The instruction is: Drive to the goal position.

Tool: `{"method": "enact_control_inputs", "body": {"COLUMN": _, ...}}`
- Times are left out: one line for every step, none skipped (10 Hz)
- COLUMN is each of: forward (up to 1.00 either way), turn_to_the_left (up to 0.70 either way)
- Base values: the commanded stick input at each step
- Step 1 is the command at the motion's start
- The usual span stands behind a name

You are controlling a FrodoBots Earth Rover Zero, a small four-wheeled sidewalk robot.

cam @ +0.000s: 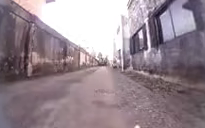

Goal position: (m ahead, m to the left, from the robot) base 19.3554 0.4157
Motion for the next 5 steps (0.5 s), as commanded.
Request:
{"method": "enact_control_inputs", "body": {"forward": 0.7, "turn_to_the_left": 0.01}}
{"method": "enact_control_inputs", "body": {"forward": 0.7, "turn_to_the_left": 0.01}}
{"method": "enact_control_inputs", "body": {"forward": 0.7, "turn_to_the_left": 0.01}}
{"method": "enact_control_inputs", "body": {"forward": 0.7, "turn_to_the_left": 0.01}}
{"method": "enact_control_inputs", "body": {"forward": 0.7, "turn_to_the_left": 0.01}}
